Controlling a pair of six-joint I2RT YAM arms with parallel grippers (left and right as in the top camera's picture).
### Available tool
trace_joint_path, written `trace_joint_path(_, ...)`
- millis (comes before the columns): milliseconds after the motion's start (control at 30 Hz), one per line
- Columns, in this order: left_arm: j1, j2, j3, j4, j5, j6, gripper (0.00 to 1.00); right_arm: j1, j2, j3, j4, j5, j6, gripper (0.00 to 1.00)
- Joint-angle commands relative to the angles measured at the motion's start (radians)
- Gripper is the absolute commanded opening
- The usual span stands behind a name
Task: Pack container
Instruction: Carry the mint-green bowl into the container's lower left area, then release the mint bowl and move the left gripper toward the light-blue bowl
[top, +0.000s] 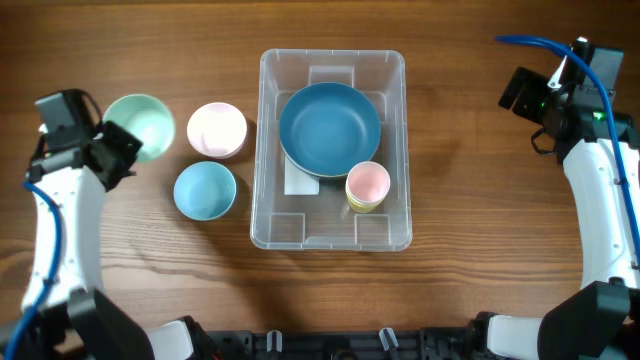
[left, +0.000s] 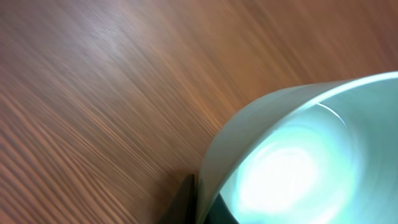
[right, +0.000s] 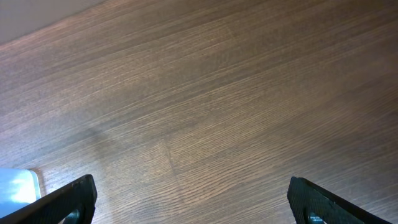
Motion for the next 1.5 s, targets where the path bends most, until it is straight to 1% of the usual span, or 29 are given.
trace_joint_path(0,-0.123,-0.097,0.022,-0.029,0.019,0.009,0.04,0.003,-0.005,0.009,0.002,0.010,-0.003,1.00)
trace_joint_path(167,-0.294,-0.179,0.022,-0.057,0.019,0.009,0.04,0.003,-0.005,0.009,0.002,0.010,-0.003,1.00)
trace_joint_path(333,-0.470,-0.222,0.022,-0.102,0.019,0.008,0.04,0.003,-0.005,0.009,0.002,0.010,-0.003,1.00)
trace_joint_path(633,-0.752,-0.211,0.021,-0.185,0.019,0.005,0.04,0.003,-0.005,0.009,0.002,0.010,-0.003,1.00)
trace_joint_path(833,-0.877,-0.176,0.021,-0.197,0.019,0.005,0.05,0.003,-0.005,0.009,0.002,0.010,-0.003,1.00)
trace_joint_path(967,-0.909,-0.126,0.021,-0.209,0.008,0.005,0.06,0.003,-0.005,0.009,0.002,0.010,-0.003,1.00)
trace_joint_path(1033,-0.909,-0.103,0.021,-0.209,0.007,0.005,0.09,0.003,-0.005,0.009,0.002,0.010,-0.003,1.00)
trace_joint_path(1067,-0.909,-0.095,0.021,-0.209,0.007,0.005,0.17,0.003,-0.005,0.009,0.002,0.010,-0.003,1.00)
trace_joint_path(1100,-0.908,-0.091,0.021,-0.208,0.003,0.006,0.29,0.003,-0.005,0.009,0.002,0.010,-0.003,1.00)
trace_joint_path(1133,-0.906,-0.090,0.021,-0.205,-0.005,0.005,0.35,0.003,-0.005,0.009,0.002,0.010,-0.003,1.00)
trace_joint_path(1300,-0.882,-0.114,0.035,-0.202,-0.075,0.006,0.36,0.003,-0.005,0.009,0.002,0.010,-0.003,1.00)
trace_joint_path(1467,-0.787,-0.181,0.063,-0.203,-0.088,0.006,0.36,0.003,-0.005,0.009,0.002,0.010,-0.003,1.00)
